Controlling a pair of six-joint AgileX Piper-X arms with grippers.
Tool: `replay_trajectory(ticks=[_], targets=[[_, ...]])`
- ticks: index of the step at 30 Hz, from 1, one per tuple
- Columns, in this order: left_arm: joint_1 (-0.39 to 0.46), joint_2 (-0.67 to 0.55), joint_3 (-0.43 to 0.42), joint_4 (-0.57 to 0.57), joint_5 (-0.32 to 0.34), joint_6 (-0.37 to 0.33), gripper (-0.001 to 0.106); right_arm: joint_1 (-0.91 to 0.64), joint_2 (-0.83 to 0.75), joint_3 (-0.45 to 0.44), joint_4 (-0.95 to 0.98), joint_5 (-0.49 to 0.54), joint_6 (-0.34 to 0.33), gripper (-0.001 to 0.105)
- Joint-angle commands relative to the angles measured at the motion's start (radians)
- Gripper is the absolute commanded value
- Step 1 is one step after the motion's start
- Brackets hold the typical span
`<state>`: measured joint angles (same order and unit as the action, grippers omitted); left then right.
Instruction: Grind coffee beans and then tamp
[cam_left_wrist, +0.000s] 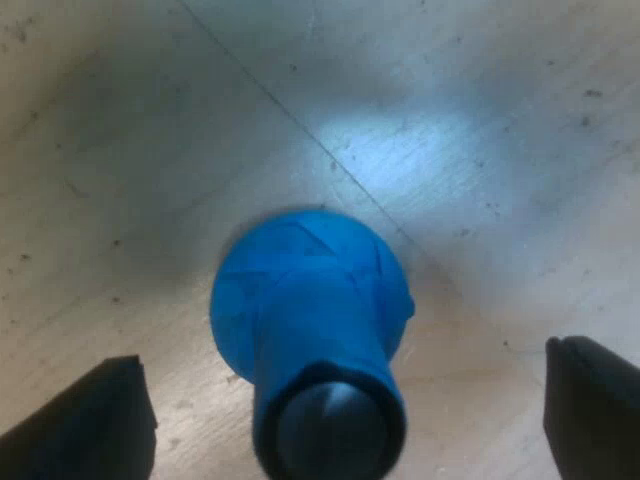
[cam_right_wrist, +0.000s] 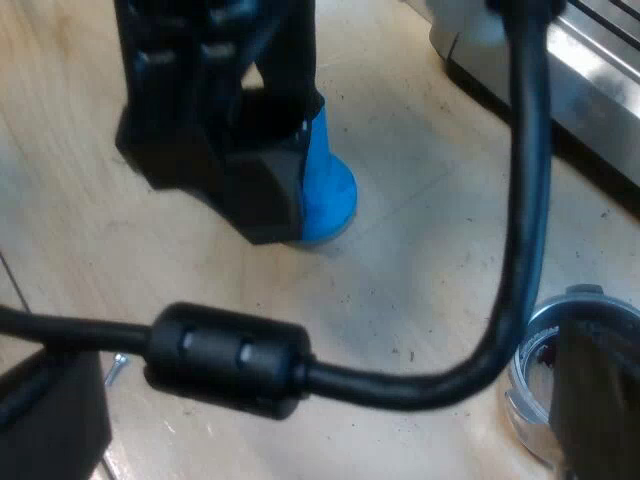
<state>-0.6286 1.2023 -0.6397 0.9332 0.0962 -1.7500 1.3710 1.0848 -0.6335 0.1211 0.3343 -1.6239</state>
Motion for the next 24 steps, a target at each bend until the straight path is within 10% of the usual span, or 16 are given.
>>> replay_trajectory(ticks=[1,10,20,24], targets=[[0.001,0.027,-0.006,-0.017,-0.005,0.004,0.079,0.002,-0.004,-0.003,-0.007,0.004,-0.002,0.09],[0.001,0.053,-0.006,-0.037,-0.001,0.013,0.068,0.002,-0.004,-0.003,-0.007,0.004,-0.002,0.09],[0.001,0.053,-0.006,-0.022,-0.014,0.013,0.007,0.002,-0.004,-0.003,-0.005,0.004,-0.002,0.09],[0.001,0.053,-0.006,-0.015,-0.014,0.018,0.0,0.002,-0.006,-0.003,-0.005,0.004,-0.002,0.09]])
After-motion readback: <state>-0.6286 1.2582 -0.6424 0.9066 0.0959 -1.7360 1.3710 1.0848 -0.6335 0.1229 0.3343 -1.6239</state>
